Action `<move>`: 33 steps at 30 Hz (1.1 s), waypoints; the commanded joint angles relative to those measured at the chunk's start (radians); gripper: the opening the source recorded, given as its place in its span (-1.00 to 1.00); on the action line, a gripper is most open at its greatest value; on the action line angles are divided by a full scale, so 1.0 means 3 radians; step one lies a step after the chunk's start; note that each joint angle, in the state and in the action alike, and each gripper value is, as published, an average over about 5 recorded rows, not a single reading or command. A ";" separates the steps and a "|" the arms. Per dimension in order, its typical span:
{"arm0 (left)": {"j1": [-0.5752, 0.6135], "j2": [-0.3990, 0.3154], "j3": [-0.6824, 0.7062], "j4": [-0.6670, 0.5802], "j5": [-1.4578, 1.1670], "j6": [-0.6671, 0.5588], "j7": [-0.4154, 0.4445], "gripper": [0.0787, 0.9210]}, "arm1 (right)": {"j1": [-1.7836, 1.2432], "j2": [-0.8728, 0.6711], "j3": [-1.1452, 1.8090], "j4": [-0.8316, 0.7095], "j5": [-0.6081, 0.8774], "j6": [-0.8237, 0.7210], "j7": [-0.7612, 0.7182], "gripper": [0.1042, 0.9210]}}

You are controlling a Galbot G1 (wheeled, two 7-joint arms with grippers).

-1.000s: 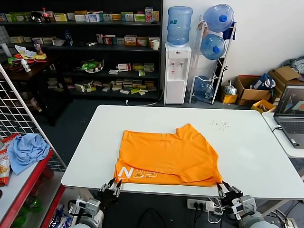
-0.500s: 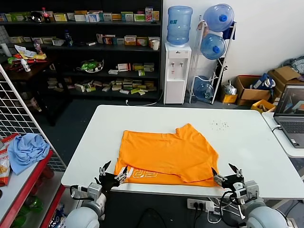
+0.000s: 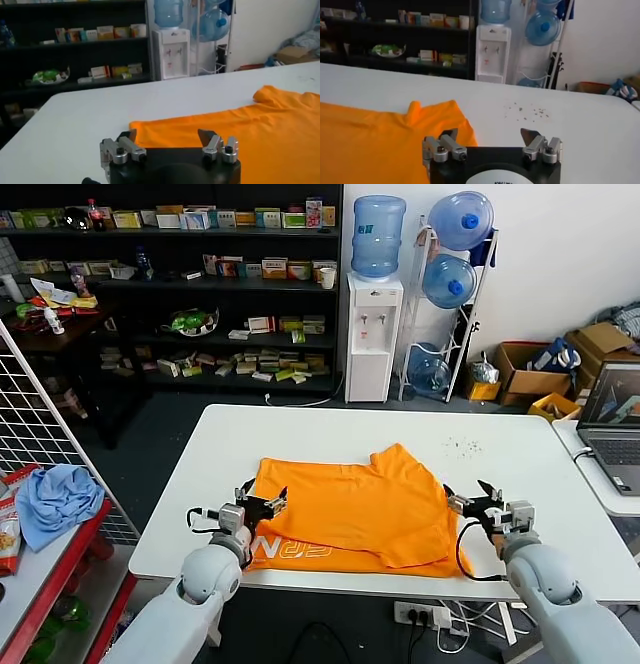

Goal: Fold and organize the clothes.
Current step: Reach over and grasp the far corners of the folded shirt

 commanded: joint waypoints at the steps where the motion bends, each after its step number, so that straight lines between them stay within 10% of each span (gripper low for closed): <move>1: -0.0976 -0.0289 0.0328 0.0995 -0.0356 0.0174 0.0021 0.77 | 0.0801 0.0121 -0.0241 -0.0795 0.0093 -0.0053 -0.0183 0.76; 33: -0.1293 -0.0457 0.0252 0.1730 -0.0492 0.0264 -0.0081 0.77 | 0.1439 0.0697 -0.0515 -0.1928 -0.0284 -0.0348 -0.0882 0.66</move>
